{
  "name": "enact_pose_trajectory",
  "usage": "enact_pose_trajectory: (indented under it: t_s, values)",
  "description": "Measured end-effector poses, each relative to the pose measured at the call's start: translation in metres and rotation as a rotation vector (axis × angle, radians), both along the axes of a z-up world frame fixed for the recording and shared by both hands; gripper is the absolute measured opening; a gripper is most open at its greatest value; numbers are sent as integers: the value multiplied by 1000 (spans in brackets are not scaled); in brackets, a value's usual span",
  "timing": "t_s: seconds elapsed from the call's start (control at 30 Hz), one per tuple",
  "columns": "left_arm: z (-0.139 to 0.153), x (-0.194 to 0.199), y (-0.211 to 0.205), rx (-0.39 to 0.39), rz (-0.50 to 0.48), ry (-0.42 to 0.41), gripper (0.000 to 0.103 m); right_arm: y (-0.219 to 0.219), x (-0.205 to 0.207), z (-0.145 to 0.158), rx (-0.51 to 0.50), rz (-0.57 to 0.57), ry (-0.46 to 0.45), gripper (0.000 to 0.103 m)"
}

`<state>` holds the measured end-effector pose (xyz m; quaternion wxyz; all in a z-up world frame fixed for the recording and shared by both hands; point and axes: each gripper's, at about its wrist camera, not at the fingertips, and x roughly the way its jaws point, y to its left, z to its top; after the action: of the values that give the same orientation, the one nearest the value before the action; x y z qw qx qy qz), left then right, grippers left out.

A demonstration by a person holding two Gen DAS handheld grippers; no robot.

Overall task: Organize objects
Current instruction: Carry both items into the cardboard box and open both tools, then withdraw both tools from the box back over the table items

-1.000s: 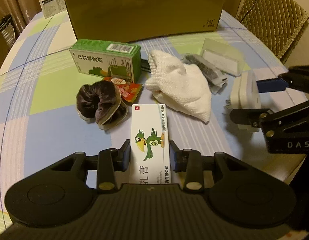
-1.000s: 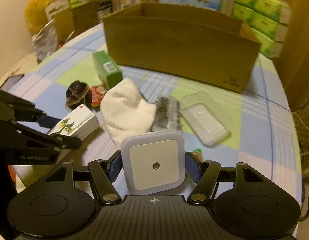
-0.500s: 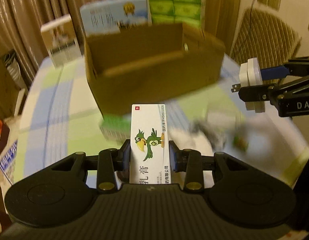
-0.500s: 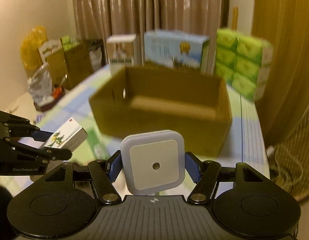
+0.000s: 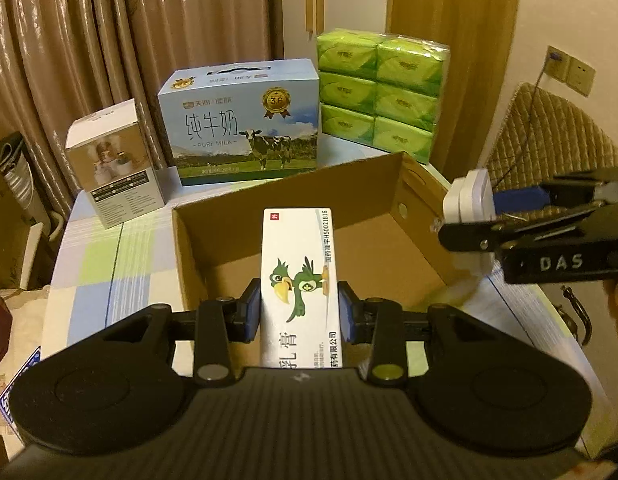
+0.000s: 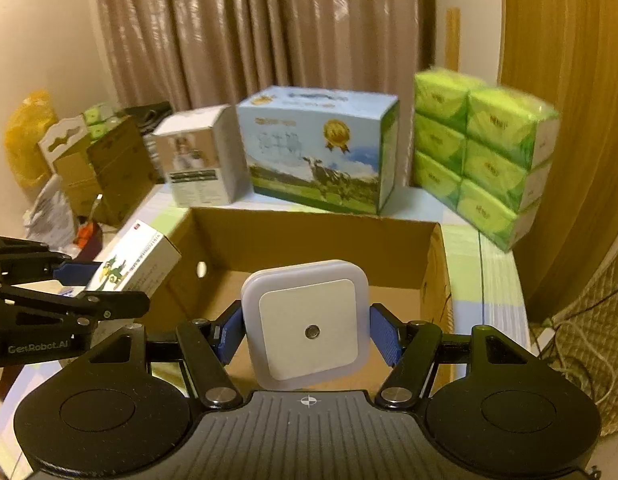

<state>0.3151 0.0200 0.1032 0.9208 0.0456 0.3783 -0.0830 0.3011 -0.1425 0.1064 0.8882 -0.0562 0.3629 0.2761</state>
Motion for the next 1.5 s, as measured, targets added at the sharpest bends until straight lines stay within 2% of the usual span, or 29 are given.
enact_pose_trajectory:
  t_s: [0.27,0.63,0.7,0.73,0.77,0.87,1.07,1.23,1.37,1.5]
  values:
    - [-24,47,1,-3,12,38,33,13,31,-33,-4,2,76,63]
    - [-45,70,-3,-10,1,63,33,16,45,-66,4,-24,147,63]
    - [-46,72,-4,-22,5,64,34,11,46,-69,54,-24,158,72]
    - [-46,72,-3,-27,9,55,43,8,46,-68,75,-31,159,81]
    - [-44,71,-2,-31,15,44,47,3,46,-67,89,-46,151,83]
    - [-36,64,1,-41,24,16,48,-8,40,-56,107,-81,116,84]
    - [-17,28,15,-63,76,-7,49,-35,2,-26,179,-124,71,88]
    - [-6,-25,23,-80,113,-27,58,-56,-55,-6,211,-141,19,95]
    - [-2,-76,29,-81,150,-41,65,-75,-105,-1,241,-171,9,99]
    - [-2,-129,37,-131,207,-53,73,-89,-157,-7,235,-193,8,101]
